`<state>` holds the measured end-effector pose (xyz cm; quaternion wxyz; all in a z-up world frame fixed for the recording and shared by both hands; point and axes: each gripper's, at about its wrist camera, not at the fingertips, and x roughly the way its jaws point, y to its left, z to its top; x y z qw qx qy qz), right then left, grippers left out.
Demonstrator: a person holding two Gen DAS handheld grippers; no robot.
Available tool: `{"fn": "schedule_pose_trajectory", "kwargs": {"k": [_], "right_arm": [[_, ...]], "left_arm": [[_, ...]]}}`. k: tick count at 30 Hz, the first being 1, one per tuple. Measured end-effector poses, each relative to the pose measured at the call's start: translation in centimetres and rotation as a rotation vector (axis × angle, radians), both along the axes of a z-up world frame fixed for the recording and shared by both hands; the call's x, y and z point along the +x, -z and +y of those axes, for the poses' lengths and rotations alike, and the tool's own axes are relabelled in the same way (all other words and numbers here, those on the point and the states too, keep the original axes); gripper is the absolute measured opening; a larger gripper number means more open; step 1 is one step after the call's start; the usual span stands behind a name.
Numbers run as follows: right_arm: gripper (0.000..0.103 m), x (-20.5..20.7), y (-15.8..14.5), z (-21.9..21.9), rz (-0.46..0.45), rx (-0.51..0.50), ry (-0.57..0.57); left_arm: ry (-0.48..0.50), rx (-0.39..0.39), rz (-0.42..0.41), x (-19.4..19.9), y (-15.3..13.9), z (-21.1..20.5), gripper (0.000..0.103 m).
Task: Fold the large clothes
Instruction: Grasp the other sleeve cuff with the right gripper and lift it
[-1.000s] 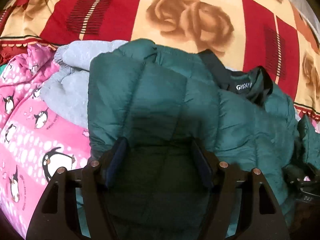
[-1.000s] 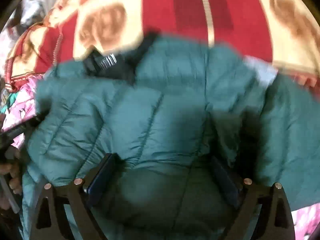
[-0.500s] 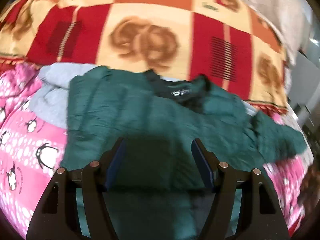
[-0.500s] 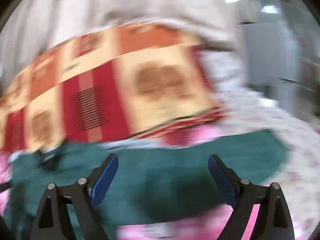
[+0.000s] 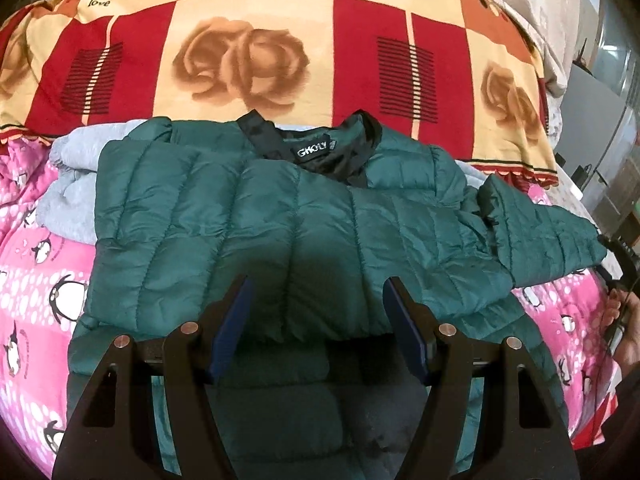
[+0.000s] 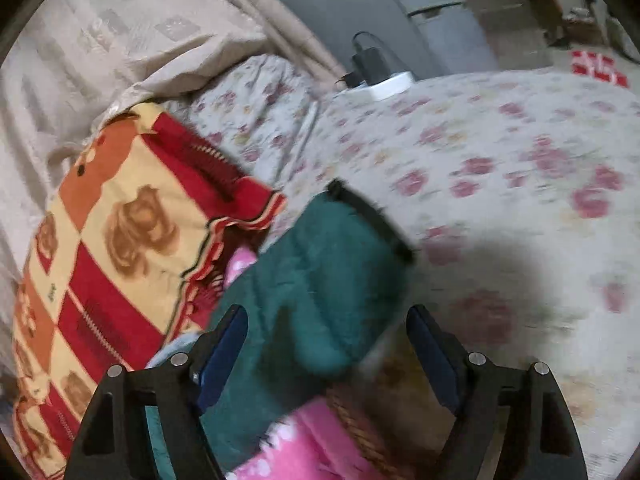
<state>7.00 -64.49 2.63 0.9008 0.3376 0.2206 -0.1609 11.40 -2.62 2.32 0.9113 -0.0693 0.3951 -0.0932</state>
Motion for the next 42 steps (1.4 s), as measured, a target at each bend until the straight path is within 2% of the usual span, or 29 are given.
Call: {"fn": "schedule_pose_trajectory", "kwargs": {"k": [7,8,9,11,12,14,17,21,25,28,31,36,42], "right_arm": [[0.08,1.8,0.3,0.3,-0.018,-0.073,0.089],[0.076,1.8,0.3,0.5,-0.026,-0.081,0.084],[0.052,1.8,0.4,0.6,-0.047,-0.067,0.066],[0.027,1.8,0.4,0.5,-0.067,-0.036,0.036],[0.019,1.7,0.2,0.6,-0.068,-0.043,0.034],[0.016,1.3,-0.6,1.3,-0.087,-0.065,0.031],[0.014,0.6,-2.8,3.0,-0.147,-0.096,0.009],[0.013,-0.1,-6.0,7.2,-0.232,-0.12,-0.084],[0.013,0.2,-8.4,13.3,-0.282,-0.158,-0.22],[0.013,1.1,-8.9,19.2,-0.299,-0.154,-0.351],[0.013,2.3,-8.1,25.1,-0.283,-0.148,-0.483],[0.013,4.0,-5.6,34.9,-0.225,-0.157,-0.726],[0.013,5.4,-0.2,44.4,-0.096,-0.168,-1.024]], "left_arm": [[0.007,-0.016,0.024,0.3,0.4,0.1,0.068],[0.006,-0.015,0.026,0.4,0.4,0.1,0.068],[0.004,-0.016,0.025,0.4,0.4,0.1,0.068],[-0.003,-0.018,0.015,0.3,0.1,0.4,0.068],[-0.01,-0.017,0.01,0.3,0.0,0.5,0.068],[-0.032,-0.014,0.008,0.4,0.0,1.0,0.068],[-0.094,0.007,0.034,0.9,0.4,2.2,0.068],[-0.185,0.024,0.084,1.6,1.3,3.9,0.068],[-0.224,0.057,0.097,1.5,1.7,4.8,0.068],[-0.257,0.115,0.099,1.3,1.8,5.2,0.068],[-0.295,0.133,0.109,1.3,1.9,6.2,0.068],[-0.313,0.079,0.119,1.3,2.0,8.0,0.068],[-0.32,0.052,0.118,1.7,1.6,8.3,0.068]]}}
